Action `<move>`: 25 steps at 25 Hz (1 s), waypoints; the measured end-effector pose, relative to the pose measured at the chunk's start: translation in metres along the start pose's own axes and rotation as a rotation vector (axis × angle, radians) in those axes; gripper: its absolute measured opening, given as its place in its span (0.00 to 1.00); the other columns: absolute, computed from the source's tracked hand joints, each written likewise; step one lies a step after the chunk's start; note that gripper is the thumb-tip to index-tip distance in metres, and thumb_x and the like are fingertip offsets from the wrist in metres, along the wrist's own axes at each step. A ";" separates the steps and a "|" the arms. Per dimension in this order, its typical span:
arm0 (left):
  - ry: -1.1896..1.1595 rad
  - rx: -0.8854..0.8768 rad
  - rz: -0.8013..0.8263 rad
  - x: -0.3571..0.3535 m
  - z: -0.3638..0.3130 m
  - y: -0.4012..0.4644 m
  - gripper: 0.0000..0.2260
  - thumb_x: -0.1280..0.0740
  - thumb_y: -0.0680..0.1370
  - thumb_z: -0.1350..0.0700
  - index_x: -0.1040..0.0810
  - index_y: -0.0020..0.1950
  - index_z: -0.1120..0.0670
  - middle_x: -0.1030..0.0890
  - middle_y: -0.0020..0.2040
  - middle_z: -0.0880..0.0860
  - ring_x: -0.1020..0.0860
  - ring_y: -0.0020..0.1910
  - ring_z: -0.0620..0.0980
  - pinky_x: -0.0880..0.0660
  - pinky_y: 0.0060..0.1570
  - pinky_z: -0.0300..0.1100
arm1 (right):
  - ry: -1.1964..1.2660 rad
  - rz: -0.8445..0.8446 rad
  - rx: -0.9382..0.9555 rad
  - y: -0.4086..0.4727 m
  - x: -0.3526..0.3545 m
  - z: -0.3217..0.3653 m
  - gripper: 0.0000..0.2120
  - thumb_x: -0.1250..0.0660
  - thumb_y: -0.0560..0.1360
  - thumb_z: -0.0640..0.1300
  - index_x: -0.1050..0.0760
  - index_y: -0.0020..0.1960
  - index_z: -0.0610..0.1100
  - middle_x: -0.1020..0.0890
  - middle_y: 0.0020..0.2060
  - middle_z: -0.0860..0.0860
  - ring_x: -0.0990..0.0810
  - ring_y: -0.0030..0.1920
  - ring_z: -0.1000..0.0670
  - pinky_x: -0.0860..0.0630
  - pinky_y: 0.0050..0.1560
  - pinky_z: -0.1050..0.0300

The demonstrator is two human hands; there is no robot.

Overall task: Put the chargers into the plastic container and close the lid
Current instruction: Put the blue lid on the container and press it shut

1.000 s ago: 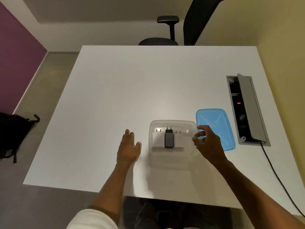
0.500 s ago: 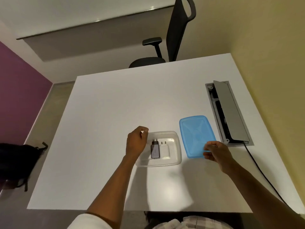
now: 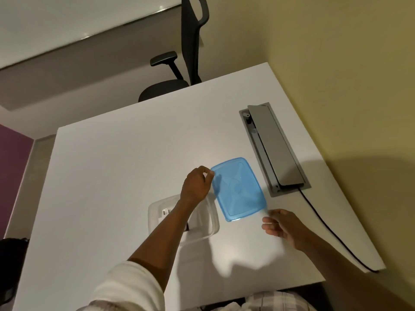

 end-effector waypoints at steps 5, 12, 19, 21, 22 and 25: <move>0.056 -0.011 0.094 -0.023 -0.005 0.032 0.23 0.40 0.81 0.45 0.26 0.68 0.60 0.21 0.61 0.60 0.23 0.61 0.58 0.29 0.59 0.47 | 0.134 0.060 -0.056 0.006 0.004 -0.004 0.14 0.37 0.80 0.46 0.28 0.61 0.38 0.20 0.55 0.38 0.17 0.51 0.38 0.20 0.49 0.48; 0.100 0.117 0.200 -0.050 0.006 0.058 0.22 0.39 0.81 0.46 0.27 0.63 0.64 0.21 0.60 0.64 0.24 0.60 0.63 0.29 0.56 0.48 | 0.118 0.067 -0.031 0.018 0.001 0.015 0.19 0.38 0.80 0.48 0.31 0.67 0.40 0.20 0.59 0.38 0.17 0.53 0.39 0.20 0.55 0.46; 0.121 0.089 0.195 -0.043 0.000 0.061 0.21 0.38 0.80 0.46 0.23 0.51 0.66 0.21 0.52 0.68 0.22 0.53 0.66 0.29 0.47 0.47 | 0.148 0.072 -0.008 0.015 -0.006 0.027 0.18 0.37 0.80 0.49 0.31 0.66 0.43 0.18 0.50 0.42 0.16 0.51 0.44 0.18 0.48 0.53; 0.115 0.087 0.175 -0.035 -0.004 0.058 0.21 0.37 0.80 0.45 0.23 0.48 0.65 0.21 0.51 0.68 0.21 0.51 0.65 0.28 0.46 0.47 | 0.194 0.074 0.002 0.012 -0.009 0.032 0.19 0.35 0.79 0.47 0.31 0.66 0.41 0.18 0.52 0.38 0.16 0.52 0.42 0.19 0.52 0.51; 0.106 0.078 0.158 -0.030 -0.008 0.056 0.22 0.37 0.80 0.45 0.23 0.48 0.65 0.21 0.50 0.68 0.21 0.50 0.65 0.27 0.45 0.48 | 0.220 0.068 0.014 0.010 -0.010 0.035 0.19 0.34 0.78 0.46 0.31 0.66 0.39 0.18 0.53 0.36 0.16 0.53 0.41 0.20 0.54 0.49; 0.025 0.038 0.071 -0.007 -0.021 0.047 0.21 0.37 0.80 0.45 0.22 0.48 0.64 0.20 0.47 0.64 0.20 0.46 0.62 0.27 0.42 0.46 | 0.283 0.018 0.068 0.001 -0.010 0.050 0.18 0.33 0.78 0.44 0.28 0.64 0.36 0.17 0.49 0.34 0.16 0.49 0.41 0.20 0.54 0.48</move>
Point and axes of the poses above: each hand's wrist, its own y-axis towards the middle knuckle, its own x-axis out of the back of the hand, z = x × y, the point moved 10 cm from there along y, towards the middle knuckle
